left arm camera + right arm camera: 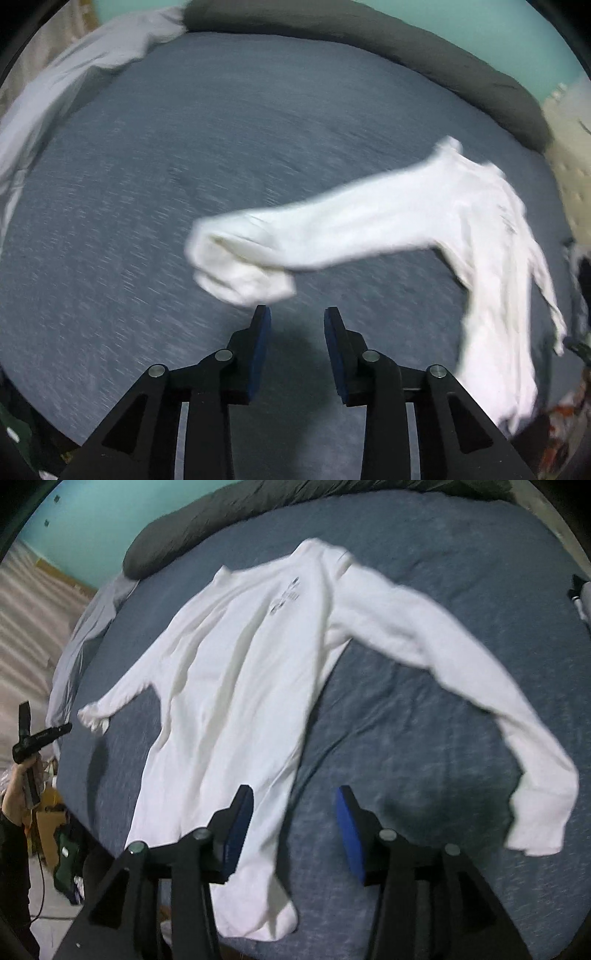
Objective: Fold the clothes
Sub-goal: 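Move the open right gripper to the shirt hem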
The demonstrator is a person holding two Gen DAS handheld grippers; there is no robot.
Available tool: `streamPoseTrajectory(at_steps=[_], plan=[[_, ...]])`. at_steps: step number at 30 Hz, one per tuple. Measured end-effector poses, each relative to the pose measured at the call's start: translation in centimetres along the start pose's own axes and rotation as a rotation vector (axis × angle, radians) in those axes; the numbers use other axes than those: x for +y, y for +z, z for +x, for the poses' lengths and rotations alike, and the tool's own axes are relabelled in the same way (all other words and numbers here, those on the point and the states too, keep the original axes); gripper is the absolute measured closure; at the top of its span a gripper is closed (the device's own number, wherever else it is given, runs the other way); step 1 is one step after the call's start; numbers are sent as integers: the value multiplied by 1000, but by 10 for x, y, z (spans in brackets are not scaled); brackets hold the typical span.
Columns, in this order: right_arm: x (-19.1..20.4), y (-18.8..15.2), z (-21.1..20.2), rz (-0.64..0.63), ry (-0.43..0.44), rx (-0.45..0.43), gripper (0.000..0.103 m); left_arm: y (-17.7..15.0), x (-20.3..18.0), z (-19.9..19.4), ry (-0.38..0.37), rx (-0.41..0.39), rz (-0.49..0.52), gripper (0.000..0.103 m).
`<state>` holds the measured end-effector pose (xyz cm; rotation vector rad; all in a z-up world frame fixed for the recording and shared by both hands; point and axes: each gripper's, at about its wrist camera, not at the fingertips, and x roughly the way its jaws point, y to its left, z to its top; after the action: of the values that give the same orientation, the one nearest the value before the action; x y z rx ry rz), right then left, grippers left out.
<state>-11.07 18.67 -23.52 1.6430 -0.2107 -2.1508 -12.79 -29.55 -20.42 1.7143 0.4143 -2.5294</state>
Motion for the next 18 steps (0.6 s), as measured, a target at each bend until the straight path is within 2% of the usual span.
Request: streamPoseTrajectory(at_steps=[5,7,11,18], plan=[[27,-24,18,-58,49,69,54,-40,-55,14,-154,74,56,69],[35,-35,24,-80,59,92,54,-56,-75,25,-193,106,76,69],[51,-55,34,-120,67,135,54,-83,-113,40,-209,159,126,69],[67,-74,54,-153,48,200,54,-115,-151,69,-258,226,158,68]])
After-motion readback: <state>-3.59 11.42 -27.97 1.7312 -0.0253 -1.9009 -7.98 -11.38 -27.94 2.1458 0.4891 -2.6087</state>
